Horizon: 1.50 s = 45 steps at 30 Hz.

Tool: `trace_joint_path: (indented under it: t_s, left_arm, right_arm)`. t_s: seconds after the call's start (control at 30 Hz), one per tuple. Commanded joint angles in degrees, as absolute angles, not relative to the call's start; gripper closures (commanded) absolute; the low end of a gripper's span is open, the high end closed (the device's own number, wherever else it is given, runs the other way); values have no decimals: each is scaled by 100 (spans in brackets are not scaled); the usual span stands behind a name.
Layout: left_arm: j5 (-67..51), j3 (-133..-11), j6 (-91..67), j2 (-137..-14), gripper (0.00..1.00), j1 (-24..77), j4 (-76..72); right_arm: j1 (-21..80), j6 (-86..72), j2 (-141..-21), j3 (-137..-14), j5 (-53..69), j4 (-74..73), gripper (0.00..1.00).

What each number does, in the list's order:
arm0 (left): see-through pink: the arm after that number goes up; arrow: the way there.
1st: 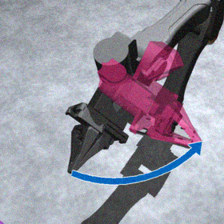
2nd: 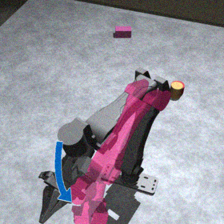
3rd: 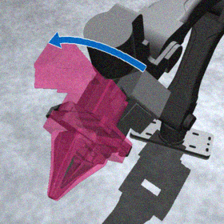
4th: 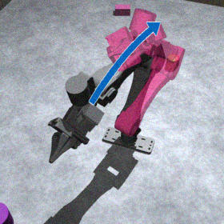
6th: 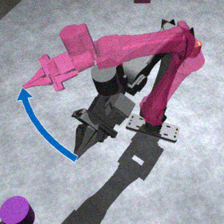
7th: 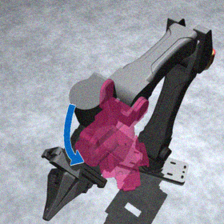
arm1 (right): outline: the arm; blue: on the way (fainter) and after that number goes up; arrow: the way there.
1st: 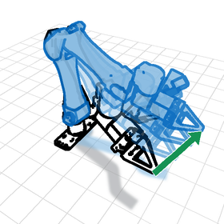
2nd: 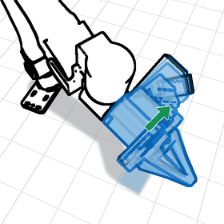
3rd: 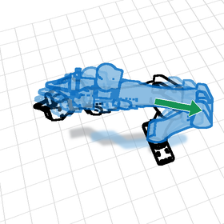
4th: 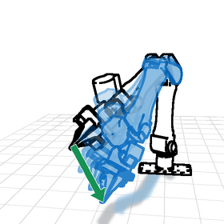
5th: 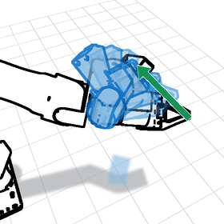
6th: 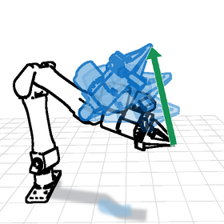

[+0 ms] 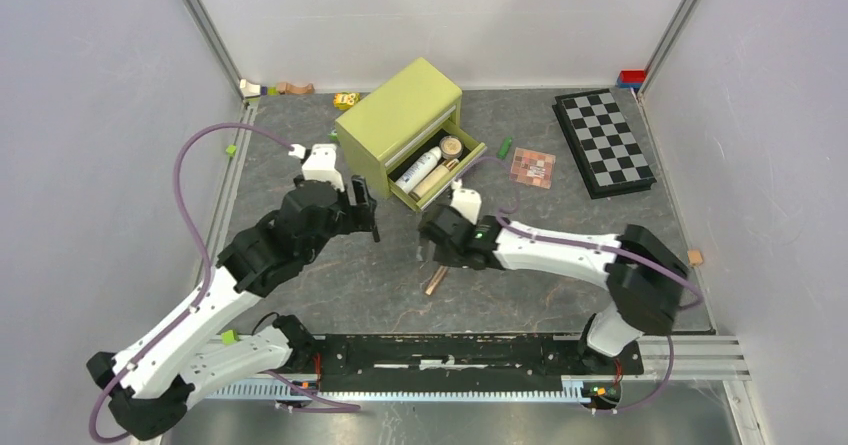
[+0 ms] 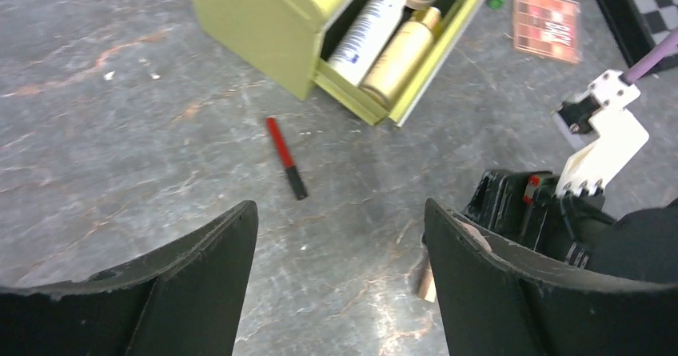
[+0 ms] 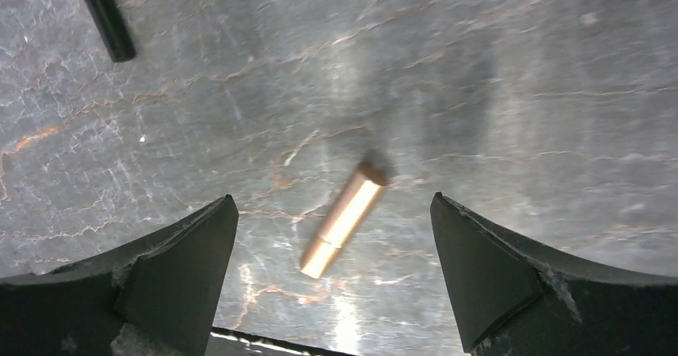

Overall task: Organize the makeup
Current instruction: Pick up the makeup from the center of the board.

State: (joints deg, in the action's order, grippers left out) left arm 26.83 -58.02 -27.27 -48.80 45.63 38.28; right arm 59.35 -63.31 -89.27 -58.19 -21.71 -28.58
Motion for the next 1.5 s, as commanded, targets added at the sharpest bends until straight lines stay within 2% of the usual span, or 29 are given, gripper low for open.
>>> trace_joint_path:
  t_s: [0.0, 0.43, 0.93, 1.07, 1.23, 1.47]
  left_arm:
    - [3067, -5940, -2198, -4633, 17, 4360, 4341]
    - [3217, -5418, -1910, -4389, 14, 4307, 4149]
    - [3017, -4809, -1601, -4464, 13, 3936, 3588]
    - [2962, -4825, -1564, -4570, 14, 3868, 3591]
    - [2953, -4816, -1564, -4540, 14, 3782, 3586]
    - [2848, -4816, -1547, -4613, 14, 3701, 3568]
  right_arm:
    - [6282, -7143, -9599, -6518, -2453, -3513, 2]
    - [6446, -7656, -10081, -6503, -2132, -3856, 2]
    - [6583, -7959, -9888, -6061, -2355, -3997, 12]
    - [6583, -7940, -9893, -6044, -2451, -4043, 23]
    - [6583, -7847, -9879, -6044, -2520, -4003, 49]
    - [6601, -7615, -9531, -5858, -2803, -3866, 67]
